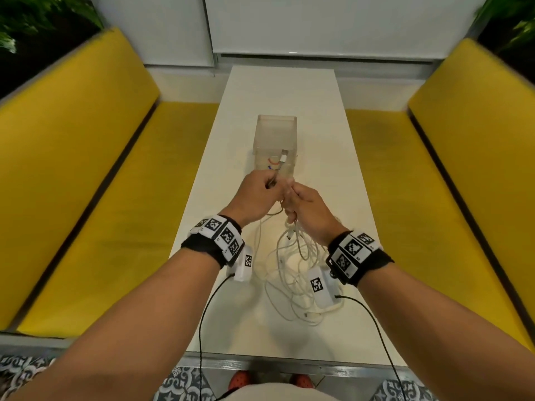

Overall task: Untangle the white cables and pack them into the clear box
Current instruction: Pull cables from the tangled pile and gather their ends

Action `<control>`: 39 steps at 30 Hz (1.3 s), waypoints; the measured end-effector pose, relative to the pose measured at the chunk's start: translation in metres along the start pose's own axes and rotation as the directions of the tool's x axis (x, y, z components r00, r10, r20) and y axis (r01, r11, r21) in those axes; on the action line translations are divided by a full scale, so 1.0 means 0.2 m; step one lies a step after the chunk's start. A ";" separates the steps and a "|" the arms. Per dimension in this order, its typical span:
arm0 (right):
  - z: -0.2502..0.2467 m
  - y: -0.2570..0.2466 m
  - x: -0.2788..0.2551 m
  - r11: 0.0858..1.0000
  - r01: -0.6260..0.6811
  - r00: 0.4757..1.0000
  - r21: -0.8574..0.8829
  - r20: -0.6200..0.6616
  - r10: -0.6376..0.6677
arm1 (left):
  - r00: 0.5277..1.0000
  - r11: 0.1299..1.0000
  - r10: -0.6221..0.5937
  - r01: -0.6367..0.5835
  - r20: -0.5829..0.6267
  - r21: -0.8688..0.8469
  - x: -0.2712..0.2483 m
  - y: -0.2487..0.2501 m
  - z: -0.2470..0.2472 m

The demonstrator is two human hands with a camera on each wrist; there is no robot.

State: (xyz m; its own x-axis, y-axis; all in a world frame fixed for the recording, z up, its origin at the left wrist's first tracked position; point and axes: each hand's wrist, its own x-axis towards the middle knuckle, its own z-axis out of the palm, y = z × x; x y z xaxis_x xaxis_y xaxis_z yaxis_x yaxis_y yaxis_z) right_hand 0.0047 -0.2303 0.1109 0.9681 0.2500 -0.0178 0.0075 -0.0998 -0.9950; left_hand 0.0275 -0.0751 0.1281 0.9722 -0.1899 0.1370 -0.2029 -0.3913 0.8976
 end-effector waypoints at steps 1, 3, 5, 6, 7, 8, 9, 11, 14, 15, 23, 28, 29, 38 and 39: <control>0.01 0.03 -0.01 1.000 -0.006 1.000 -0.006 -0.002 0.006 | 0.999 1.000 0.001 0.000 -0.047 0.022 0.01 -0.01 -0.01; 0.02 0.09 -0.04 0.998 -0.059 0.998 -0.015 -0.017 0.059 | 0.988 0.998 0.014 -0.005 -0.153 0.056 0.02 -0.01 -0.04; 0.02 0.16 -0.08 0.994 -0.109 0.994 -0.015 -0.027 0.109 | 0.975 0.999 0.028 -0.017 -0.220 0.051 0.03 0.01 -0.08; 0.02 0.21 -0.10 0.992 -0.116 0.993 -0.055 -0.028 0.114 | 0.968 1.000 0.012 -0.008 -0.252 0.019 0.04 0.02 -0.10; 0.01 0.25 -0.12 0.987 -0.110 0.994 -0.114 -0.024 0.108 | 0.955 1.000 -0.016 0.010 -0.297 -0.020 0.05 0.04 -0.13; 0.01 0.30 -0.14 0.981 -0.099 0.995 -0.167 -0.015 0.098 | 0.940 0.996 -0.055 0.030 -0.336 -0.079 0.07 0.06 -0.16; 0.00 0.34 -0.16 0.975 -0.094 0.996 -0.203 -0.006 0.094 | 0.925 0.987 -0.094 0.037 -0.368 -0.159 0.09 0.09 -0.18; 0.00 0.42 -0.19 0.962 -0.098 0.994 -0.255 0.014 0.105 | 0.891 0.937 -0.176 0.022 -0.418 -0.348 0.11 0.14 -0.23; 0.02 0.50 -0.19 0.937 -0.103 0.989 -0.334 0.066 0.132 | 0.832 0.836 -0.266 -0.052 -0.488 -0.546 0.15 0.21 -0.27; 0.02 0.53 -0.19 0.928 -0.105 0.987 -0.358 0.073 0.140 | 0.820 0.809 -0.275 -0.084 -0.502 -0.581 0.15 0.23 -0.28; -0.01 0.51 -0.17 0.944 -0.124 0.987 -0.306 0.058 0.148 | 0.781 0.899 -0.117 -0.179 -0.614 -0.399 0.14 0.30 -0.36; 0.01 0.29 -0.11 0.983 -0.019 0.997 -0.184 -0.073 0.006 | 0.882 0.983 0.008 -0.093 -0.471 -0.158 0.05 0.17 -0.18; 0.01 0.24 -0.09 0.982 0.002 0.997 -0.188 -0.076 -0.016 | 0.923 0.989 -0.021 -0.036 -0.384 -0.141 0.02 0.13 -0.12; 0.04 0.07 -0.08 0.969 0.082 0.995 -0.234 0.075 -0.067 | 0.998 0.996 0.007 -0.012 -0.056 -0.092 -0.08 -0.01 0.09; 0.03 0.11 -0.09 0.967 0.063 0.996 -0.247 0.082 -0.044 | 0.991 0.996 0.041 -0.050 -0.124 -0.069 -0.07 0.02 0.06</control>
State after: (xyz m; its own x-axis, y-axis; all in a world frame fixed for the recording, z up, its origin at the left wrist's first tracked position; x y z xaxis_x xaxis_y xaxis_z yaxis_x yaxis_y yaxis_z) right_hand -0.0134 -0.2301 0.0894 0.9430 0.3323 0.0179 0.1302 -0.3188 -0.9388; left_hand 0.0121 -0.0858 0.1246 0.9700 -0.0926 0.2248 -0.2428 -0.3180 0.9165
